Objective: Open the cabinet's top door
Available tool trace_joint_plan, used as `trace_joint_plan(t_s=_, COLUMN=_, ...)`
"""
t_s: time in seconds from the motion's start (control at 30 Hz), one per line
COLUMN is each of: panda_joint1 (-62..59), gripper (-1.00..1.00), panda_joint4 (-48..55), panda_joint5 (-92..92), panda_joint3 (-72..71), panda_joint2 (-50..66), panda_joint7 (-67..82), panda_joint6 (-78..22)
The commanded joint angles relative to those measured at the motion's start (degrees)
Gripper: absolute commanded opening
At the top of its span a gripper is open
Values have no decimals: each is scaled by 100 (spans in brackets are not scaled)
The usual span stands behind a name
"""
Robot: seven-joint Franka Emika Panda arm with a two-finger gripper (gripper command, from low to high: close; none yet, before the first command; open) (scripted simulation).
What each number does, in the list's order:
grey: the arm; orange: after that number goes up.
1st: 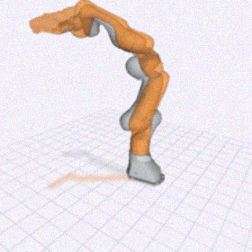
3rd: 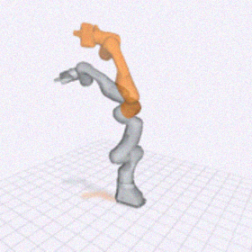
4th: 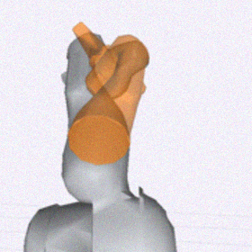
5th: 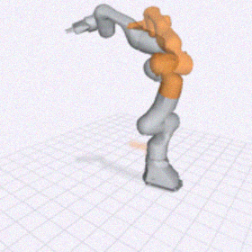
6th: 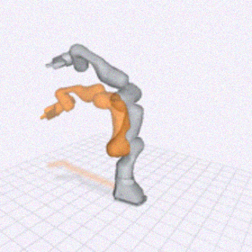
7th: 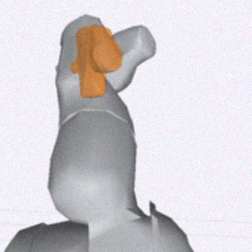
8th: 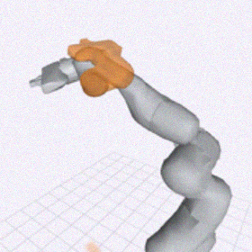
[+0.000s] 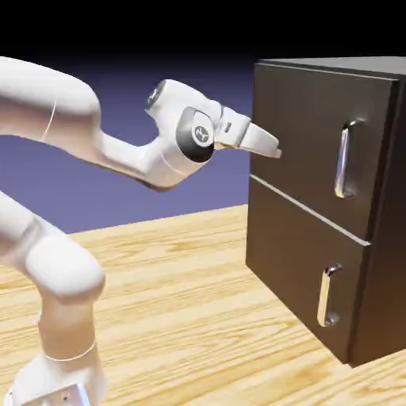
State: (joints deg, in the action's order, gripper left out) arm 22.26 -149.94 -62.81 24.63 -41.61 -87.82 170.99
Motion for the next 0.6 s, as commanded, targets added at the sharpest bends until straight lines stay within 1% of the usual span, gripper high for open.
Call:
trace_joint_plan(t_s=0.0, panda_joint1=86, gripper=0, panda_joint4=44, panda_joint5=-250, panda_joint3=98, panda_joint2=-36, panda_joint7=-180, panda_joint6=-12)
trace_joint_plan(t_s=0.57, panda_joint1=1541, gripper=0, panda_joint4=790, panda_joint5=-4486, panda_joint3=1759, panda_joint2=-639, panda_joint7=-3239, panda_joint6=-216)
